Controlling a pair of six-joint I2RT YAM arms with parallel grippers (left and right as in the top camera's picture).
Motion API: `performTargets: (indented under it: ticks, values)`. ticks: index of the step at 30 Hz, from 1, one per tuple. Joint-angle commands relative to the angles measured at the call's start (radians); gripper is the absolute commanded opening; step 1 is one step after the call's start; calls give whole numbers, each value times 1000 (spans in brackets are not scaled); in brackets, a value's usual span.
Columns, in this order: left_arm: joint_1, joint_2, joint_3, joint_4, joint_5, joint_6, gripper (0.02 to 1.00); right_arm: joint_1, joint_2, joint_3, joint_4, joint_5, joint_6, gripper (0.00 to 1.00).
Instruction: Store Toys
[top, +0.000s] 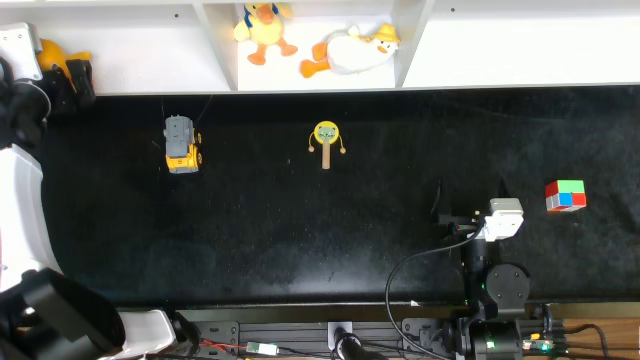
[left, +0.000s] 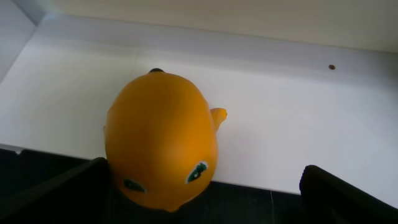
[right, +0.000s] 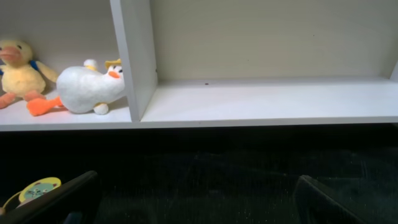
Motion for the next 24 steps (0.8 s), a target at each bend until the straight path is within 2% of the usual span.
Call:
performTargets:
  ticks: [1, 11, 13, 16, 24]
  values:
    - [4, -44, 26, -12, -19, 24, 998, -1, -10, -14, 5, -7, 7, 996]
    - [4, -63, 26, -16, -21, 24, 998, -1, -10, -14, 5, -7, 7, 996]
    - [4, -99, 24, -27, -55, 24, 998, -1, -10, -14, 5, -8, 7, 996]
    - [4, -142, 24, -61, -87, 43, 996, -1, -10, -14, 5, -7, 7, 996]
    - [8, -264, -47, -161, -85, 45, 998, -1, -10, -14, 5, -8, 7, 996]
